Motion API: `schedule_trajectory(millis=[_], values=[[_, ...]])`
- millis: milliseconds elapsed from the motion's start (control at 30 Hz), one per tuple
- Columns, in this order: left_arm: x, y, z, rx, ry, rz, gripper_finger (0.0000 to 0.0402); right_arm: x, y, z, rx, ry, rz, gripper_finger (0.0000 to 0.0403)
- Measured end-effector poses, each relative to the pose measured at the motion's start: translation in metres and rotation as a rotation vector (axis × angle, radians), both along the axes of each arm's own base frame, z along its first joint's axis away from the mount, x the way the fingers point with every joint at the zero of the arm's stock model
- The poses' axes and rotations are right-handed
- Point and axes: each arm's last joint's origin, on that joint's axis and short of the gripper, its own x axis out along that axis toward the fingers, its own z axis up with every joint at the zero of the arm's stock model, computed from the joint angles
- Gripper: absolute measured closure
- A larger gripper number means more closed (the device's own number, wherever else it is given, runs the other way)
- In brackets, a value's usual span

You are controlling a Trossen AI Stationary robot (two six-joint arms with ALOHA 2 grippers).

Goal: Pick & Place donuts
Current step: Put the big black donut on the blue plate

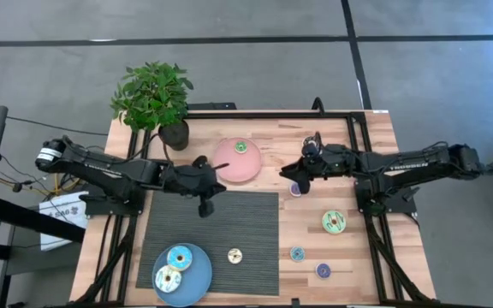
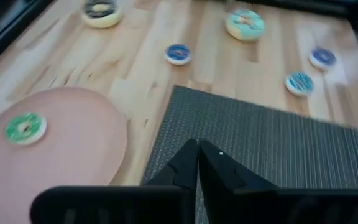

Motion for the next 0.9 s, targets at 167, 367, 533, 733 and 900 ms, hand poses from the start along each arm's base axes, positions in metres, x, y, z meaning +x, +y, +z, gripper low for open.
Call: schedule_trajectory(millis=[167,367,533,733,900], values=[[0.000,0.008,0.001,0.052,0.008,-0.103,0.0401,-0.001,-0.007,0.001,-0.024,-0.005,-0.088,0.0265],[0.001,0.018,0.000,0.023,0.023,-0.190,0.0401,-0.001,-0.019,0.008,-0.119,-0.011,-0.268,0.0230],[-0.001,0.020,-0.002,0.009,0.047,-0.183,0.0401,-0.002,-0.038,0.025,-0.188,0.150,-0.408,0.0191],[-0.010,0.021,0.005,0.005,0.046,-0.145,0.0401,-0.011,-0.079,0.037,-0.118,0.511,-0.594,0.0160],[-0.028,0.024,0.026,0.040,-0.043,-0.092,0.0401,-0.024,-0.114,0.018,0.045,0.817,-0.697,0.0158]])
